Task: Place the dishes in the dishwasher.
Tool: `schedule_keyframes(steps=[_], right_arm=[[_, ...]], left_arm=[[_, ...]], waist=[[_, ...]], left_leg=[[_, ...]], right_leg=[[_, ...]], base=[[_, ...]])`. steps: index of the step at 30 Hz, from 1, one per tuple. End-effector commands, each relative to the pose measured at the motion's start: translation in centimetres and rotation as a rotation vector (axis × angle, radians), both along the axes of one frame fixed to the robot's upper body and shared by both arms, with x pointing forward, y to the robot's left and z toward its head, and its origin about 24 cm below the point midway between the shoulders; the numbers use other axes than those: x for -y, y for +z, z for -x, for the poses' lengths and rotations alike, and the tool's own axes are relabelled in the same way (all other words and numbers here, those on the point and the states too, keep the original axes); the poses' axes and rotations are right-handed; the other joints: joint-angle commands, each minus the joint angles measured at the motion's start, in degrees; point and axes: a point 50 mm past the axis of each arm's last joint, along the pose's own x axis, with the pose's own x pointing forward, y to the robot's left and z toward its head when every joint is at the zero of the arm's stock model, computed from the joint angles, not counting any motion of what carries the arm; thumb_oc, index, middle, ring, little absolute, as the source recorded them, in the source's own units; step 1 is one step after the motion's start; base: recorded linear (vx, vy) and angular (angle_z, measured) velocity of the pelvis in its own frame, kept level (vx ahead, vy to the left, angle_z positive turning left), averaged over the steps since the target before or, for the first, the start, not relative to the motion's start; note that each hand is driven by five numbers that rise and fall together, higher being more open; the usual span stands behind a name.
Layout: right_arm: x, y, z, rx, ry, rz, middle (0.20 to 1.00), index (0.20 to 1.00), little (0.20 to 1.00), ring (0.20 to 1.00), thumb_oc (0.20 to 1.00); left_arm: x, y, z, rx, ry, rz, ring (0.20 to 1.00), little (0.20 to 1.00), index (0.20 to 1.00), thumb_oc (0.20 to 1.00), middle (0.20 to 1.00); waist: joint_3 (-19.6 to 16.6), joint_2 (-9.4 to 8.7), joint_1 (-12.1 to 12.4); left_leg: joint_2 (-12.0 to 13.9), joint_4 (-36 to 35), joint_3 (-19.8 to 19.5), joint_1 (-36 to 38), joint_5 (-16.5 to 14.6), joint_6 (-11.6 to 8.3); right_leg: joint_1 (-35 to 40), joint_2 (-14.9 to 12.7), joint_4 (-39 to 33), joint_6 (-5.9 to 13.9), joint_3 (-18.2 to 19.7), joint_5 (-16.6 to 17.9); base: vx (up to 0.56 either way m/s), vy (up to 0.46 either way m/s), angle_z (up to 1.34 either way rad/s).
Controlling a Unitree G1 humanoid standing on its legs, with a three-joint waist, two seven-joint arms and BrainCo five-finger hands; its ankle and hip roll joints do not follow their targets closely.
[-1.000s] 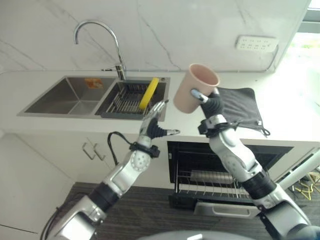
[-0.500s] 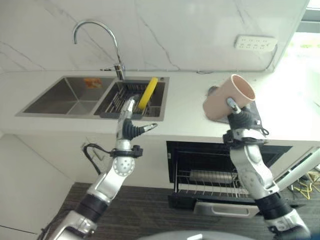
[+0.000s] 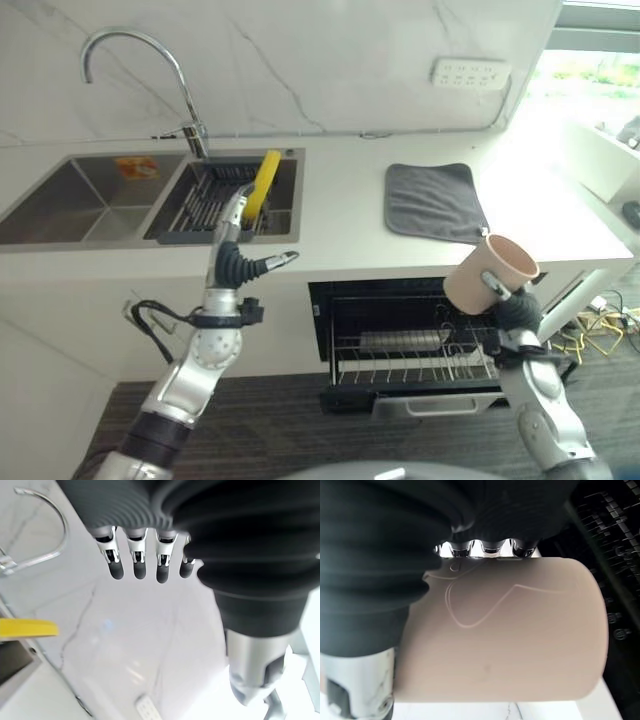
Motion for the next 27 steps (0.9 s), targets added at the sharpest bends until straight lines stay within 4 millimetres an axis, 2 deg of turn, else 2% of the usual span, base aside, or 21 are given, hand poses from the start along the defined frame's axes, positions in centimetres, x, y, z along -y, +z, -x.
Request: schedule_keyframes(steps=[1,8,10,14,17,22,25,27], right_arm=[[-1.2,3.4,-2.2,0.188,0.113,0.066,0.200,0.200,0.200,0.200,0.200],[-1.5,0.1,-2.1,0.033,0.203,0.245,0.200,0.200,0.200,0.200,0.200],[-2.2,-1.0,-2.4,-0.020,0.204,0.273,0.200,0.200,0.200,0.200,0.200],[-2.7,-2.3,-3.0,-0.060,0.148,0.262,0.200,0.200,0.200,0.200,0.200],[-2.6,-2.3,-4.0,-0.061,0.112,0.251,0.200,0.200,0.200,0.200,0.200],[-1.2,-1.7,-5.4,-0.045,0.046,0.247,0.200,0.200,0.200,0.200,0.200],[-0.5,-1.7,-5.6,-0.045,0.022,0.241,0.200,0.200,0.200,0.200,0.200],[0.1,-1.7,-5.5,-0.048,0.010,0.243,0.200,0.200,0.200,0.200,0.200]], left_arm=[[-0.3,2.7,0.0,0.145,-0.028,-0.002,1.000,1.000,1.000,1.000,1.000],[0.5,2.8,-0.2,0.132,-0.100,-0.009,1.000,1.000,1.000,1.000,1.000],[2.3,3.6,-0.2,0.145,-0.198,-0.040,1.000,1.000,1.000,1.000,1.000],[3.9,4.3,-0.4,0.158,-0.287,-0.094,1.000,1.000,1.000,1.000,1.000],[4.9,4.9,-0.6,0.180,-0.354,-0.148,1.000,1.000,1.000,1.000,1.000],[6.0,5.6,-0.8,0.196,-0.433,-0.222,1.000,1.000,1.000,1.000,1.000],[6.2,5.4,-0.6,0.164,-0.495,-0.267,1.000,1.000,1.000,1.000,1.000],[6.5,4.5,-0.2,0.098,-0.558,-0.321,1.000,1.000,1.000,1.000,1.000]], waist=[[-0.33,-1.07,-0.17],[-0.29,-1.68,0.54],[0.34,-2.10,1.46],[1.43,-2.05,2.64],[2.62,-1.68,3.44],[4.85,-0.53,4.20],[5.35,-0.21,4.30],[5.54,0.12,4.24]], left_leg=[[2.06,0.19,1.56,0.67,-0.10,-0.35],[1.85,0.19,0.87,0.24,-0.29,-0.45],[1.72,0.19,-0.11,-0.44,-0.32,-0.45],[1.91,0.19,-0.79,-1.89,0.03,-0.59],[2.13,0.19,-1.29,-3.86,0.47,-0.62],[2.48,0.19,-1.78,-6.67,1.60,-0.72],[2.42,0.19,-1.96,-6.94,1.88,-0.75],[2.40,0.19,-1.87,-6.76,2.03,-0.84]], right_leg=[[0.78,-1.25,0.97,1.72,4.53,0.08],[0.59,-1.59,0.40,2.19,4.26,0.68],[0.33,-1.96,0.10,2.60,3.67,1.07],[-0.66,-2.28,-0.01,2.98,3.18,1.27],[-2.40,-2.31,-0.01,3.08,3.46,1.63],[-5.11,-2.12,-0.01,2.87,4.32,2.31],[-5.35,-2.20,-0.01,2.82,4.16,2.42],[-5.20,-2.46,-0.01,2.88,3.75,2.48]], base=[[0.02,-0.006,-0.12],[0.06,-0.021,-0.02],[0.13,-0.099,0.00],[0.03,-0.086,0.06],[-0.11,-0.064,0.15],[-0.13,-0.024,0.03],[-0.05,-0.006,0.01],[-0.03,0.024,0.00]])
